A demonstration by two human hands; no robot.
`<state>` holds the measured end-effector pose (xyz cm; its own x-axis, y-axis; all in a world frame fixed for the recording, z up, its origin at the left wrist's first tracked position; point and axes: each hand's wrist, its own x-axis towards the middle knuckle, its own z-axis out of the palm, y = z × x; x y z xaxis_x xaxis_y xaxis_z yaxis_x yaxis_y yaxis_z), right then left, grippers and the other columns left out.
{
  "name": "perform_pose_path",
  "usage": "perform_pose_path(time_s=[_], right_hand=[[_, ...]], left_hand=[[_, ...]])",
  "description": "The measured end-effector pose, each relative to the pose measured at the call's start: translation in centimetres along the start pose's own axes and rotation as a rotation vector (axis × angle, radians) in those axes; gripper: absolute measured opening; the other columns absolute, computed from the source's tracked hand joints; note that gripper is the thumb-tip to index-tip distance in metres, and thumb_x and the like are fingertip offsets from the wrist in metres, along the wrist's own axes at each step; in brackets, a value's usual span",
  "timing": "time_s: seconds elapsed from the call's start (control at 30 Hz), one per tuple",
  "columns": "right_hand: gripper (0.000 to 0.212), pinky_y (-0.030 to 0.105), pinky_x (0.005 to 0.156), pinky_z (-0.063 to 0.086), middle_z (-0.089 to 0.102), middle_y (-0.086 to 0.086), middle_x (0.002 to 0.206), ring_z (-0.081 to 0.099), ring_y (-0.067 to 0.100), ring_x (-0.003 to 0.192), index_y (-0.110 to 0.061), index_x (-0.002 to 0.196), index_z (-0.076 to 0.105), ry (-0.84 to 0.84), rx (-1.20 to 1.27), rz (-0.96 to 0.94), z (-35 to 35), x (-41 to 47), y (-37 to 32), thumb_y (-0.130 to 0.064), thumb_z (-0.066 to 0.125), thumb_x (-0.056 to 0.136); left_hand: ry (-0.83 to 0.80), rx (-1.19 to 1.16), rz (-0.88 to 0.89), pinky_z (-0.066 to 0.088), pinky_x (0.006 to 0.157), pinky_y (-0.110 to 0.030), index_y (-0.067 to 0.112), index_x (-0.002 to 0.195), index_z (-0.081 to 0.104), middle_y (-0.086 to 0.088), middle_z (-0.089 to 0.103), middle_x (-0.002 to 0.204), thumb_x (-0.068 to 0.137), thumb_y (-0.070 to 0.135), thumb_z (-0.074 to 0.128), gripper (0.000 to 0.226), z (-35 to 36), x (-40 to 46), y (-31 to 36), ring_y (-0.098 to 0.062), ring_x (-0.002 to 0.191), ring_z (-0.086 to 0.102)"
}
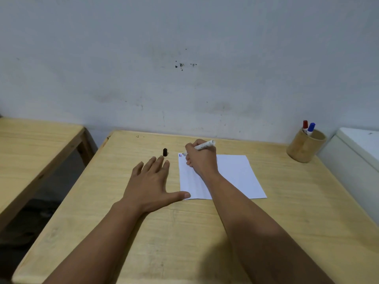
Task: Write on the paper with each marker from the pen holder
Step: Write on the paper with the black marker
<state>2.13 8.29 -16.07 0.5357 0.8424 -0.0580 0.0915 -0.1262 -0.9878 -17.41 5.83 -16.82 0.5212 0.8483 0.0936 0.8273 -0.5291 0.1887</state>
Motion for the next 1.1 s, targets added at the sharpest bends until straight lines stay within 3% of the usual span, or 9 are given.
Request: perform_pose_path(time_s=[0.13,0.4,0.53,0.73,0.87,0.97,1.03,1.1], right_hand=[[0.034,0.035,0.062,0.058,0.072,0.012,0.065,0.069,0.02,0.055,-0.022,0.052,0.055,0.002,-0.04,-0.03,0.1,0.1,0.3,-0.023,0.068,0.084],[0.034,0.037,0.064,0.06,0.069,0.008,0.063,0.071,0.017,0.053,-0.021,0.053,0.056,0.009,-0.092,-0.071,0.1,0.1,0.5,-0.024,0.068,0.085],[0.032,0.048,0.07,0.067,0.069,0.004,0.061,0.073,0.017,0.055,-0.021,0.055,0.058,-0.002,-0.116,-0.079,0.1,0.2,0.5,-0.027,0.069,0.084],[0.026,0.056,0.073,0.066,0.074,0.019,0.074,0.072,0.018,0.053,-0.01,0.064,0.055,-0.012,-0.163,-0.07,0.2,0.1,0.3,-0.029,0.066,0.078],[0.03,0.039,0.062,0.059,0.07,0.012,0.064,0.068,0.019,0.055,-0.019,0.055,0.055,0.01,-0.039,-0.044,0.0,0.2,0.1,-0.02,0.067,0.082],[0.031,0.029,0.054,0.052,0.065,0.01,0.062,0.063,0.022,0.056,-0.017,0.059,0.059,0.021,0.1,0.008,-0.2,0.6,0.0,-0.015,0.07,0.089],[0.044,0.028,0.051,0.047,0.063,0.007,0.058,0.059,0.022,0.053,-0.023,0.052,0.057,-0.013,0.145,0.034,-0.2,1.0,-0.1,-0.019,0.074,0.093],[0.044,0.027,0.051,0.046,0.064,0.007,0.059,0.057,0.022,0.051,-0.021,0.058,0.058,-0.062,0.158,0.047,-0.3,1.0,-0.5,-0.027,0.08,0.095]], left_hand=[[-0.035,0.004,-0.008,0.004,0.127,-0.049,0.022,0.163,0.021,0.001,0.008,0.173,0.064,0.106,0.024,0.13,-0.1,0.0,0.0,-0.016,0.16,0.0],[-0.042,-0.002,-0.008,0.003,0.128,-0.048,0.022,0.164,0.021,0.002,0.007,0.173,0.065,0.105,0.026,0.129,-0.2,0.0,0.1,-0.015,0.16,-0.001],[-0.034,-0.004,-0.008,0.003,0.128,-0.048,0.022,0.163,0.021,0.002,0.008,0.173,0.065,0.105,0.026,0.129,-0.2,0.0,0.1,-0.015,0.16,-0.001],[-0.03,-0.009,-0.007,0.002,0.128,-0.048,0.022,0.163,0.022,0.002,0.008,0.173,0.065,0.105,0.026,0.129,-0.2,0.0,0.1,-0.015,0.16,-0.002],[-0.009,-0.034,0.001,0.004,0.128,-0.048,0.022,0.163,0.024,0.002,0.011,0.173,0.063,0.106,0.027,0.131,-0.3,-0.1,0.1,-0.015,0.16,0.001],[0.019,-0.112,-0.004,0.012,0.125,-0.044,0.025,0.153,0.041,0.006,0.029,0.168,0.067,0.102,0.034,0.116,-0.5,-0.2,0.2,-0.013,0.156,0.018],[0.15,-0.236,-0.059,0.029,0.113,-0.04,0.027,0.138,0.055,0.009,0.051,0.149,0.079,0.091,0.04,0.088,-0.7,0.5,0.0,-0.012,0.137,0.046],[0.288,-0.345,-0.14,0.044,0.098,-0.041,0.03,0.141,0.054,0.008,0.057,0.14,0.091,0.069,0.052,0.063,-1.1,2.0,-0.4,-0.013,0.12,0.061]])
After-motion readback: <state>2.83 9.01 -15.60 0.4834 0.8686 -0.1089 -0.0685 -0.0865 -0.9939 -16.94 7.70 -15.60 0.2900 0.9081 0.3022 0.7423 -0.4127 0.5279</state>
